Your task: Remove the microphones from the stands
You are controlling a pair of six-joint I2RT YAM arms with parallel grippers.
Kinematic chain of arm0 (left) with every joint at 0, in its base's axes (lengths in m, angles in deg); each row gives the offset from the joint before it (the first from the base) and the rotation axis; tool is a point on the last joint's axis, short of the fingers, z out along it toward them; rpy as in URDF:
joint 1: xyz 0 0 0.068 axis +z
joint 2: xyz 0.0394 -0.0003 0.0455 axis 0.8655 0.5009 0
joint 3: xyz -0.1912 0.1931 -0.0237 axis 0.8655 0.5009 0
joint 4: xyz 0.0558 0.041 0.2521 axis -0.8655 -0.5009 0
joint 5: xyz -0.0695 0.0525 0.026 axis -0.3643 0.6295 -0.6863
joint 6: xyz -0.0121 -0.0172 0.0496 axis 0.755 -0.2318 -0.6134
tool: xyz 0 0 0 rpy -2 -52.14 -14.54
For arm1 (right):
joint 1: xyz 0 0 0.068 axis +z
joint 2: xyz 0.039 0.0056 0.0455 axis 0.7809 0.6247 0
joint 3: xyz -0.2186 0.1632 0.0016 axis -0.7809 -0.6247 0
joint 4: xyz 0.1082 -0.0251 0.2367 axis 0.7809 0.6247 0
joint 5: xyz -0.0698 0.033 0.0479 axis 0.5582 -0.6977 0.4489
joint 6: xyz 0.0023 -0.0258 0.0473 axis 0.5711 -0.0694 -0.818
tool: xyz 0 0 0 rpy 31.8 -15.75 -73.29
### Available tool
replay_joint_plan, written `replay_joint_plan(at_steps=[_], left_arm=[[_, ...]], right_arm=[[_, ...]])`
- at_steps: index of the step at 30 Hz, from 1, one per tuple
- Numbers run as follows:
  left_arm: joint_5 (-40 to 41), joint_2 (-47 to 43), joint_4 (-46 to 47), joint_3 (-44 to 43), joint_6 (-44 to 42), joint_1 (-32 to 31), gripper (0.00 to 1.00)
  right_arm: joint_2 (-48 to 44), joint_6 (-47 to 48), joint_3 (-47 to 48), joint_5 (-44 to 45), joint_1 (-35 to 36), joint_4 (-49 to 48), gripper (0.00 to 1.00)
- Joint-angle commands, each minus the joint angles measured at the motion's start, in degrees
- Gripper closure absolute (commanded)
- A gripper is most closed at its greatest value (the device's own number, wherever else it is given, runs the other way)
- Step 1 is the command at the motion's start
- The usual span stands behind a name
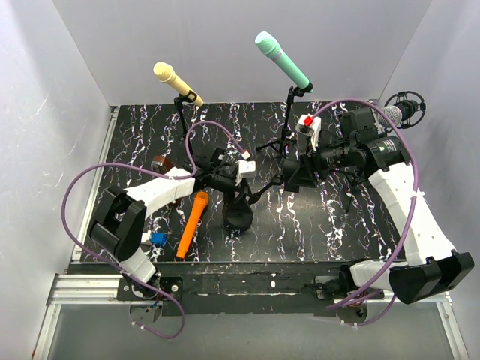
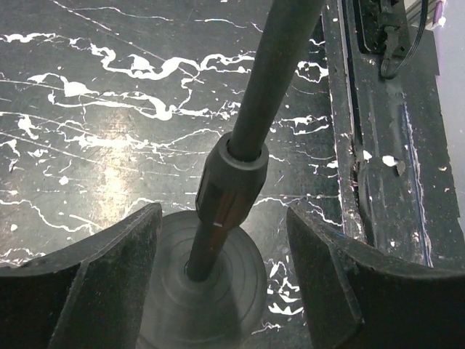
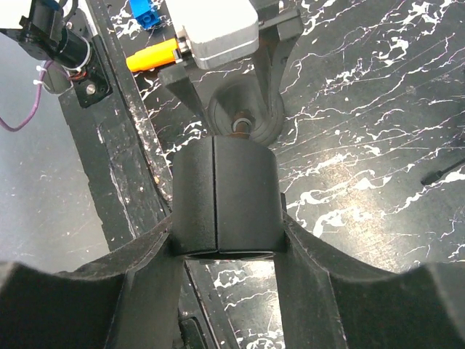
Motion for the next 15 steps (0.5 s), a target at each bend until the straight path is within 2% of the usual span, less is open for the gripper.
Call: replay_joint_plan(at_steps=[1,8,9,10,11,13,15], left_arm=[[0.9,-3.4,16.7,3.8,7.6,-1.3,0.34],[3.3,-3.2,24.5,3.9,15.7,-3.2,0.61],[4.2,-3.7,25.0,3.8,16.4,-3.6,0.68],[5.3,-4.6,25.1,3.6,16.7,-4.2,0.8],[8.5,-5.4,24.9,3.3,16.9,-4.8,0.98],[23.1,-8.3,26.7,4.9,18.8,-7.9,1.0],[47.6,-12.2,32.7,9.6,16.1,-13.8,1.0]], right_arm=[[-0.4,2.0,-0.1,-0.7,0.2,-2.3,0.99],[0.1,-0.2,-0.1,-0.2,0.2,-1.7,0.99],[0.5,-1.6,0.3,0.5,0.2,-1.7,0.99],[1.2,-4.3,0.7,1.5,0.2,-1.8,0.99],[2.2,-7.6,1.6,2.8,0.1,-1.7,0.99],[4.9,-17.1,4.4,5.2,-0.1,0.9,0.99],[9.3,-25.5,7.5,3.8,-0.5,5.8,0.99]])
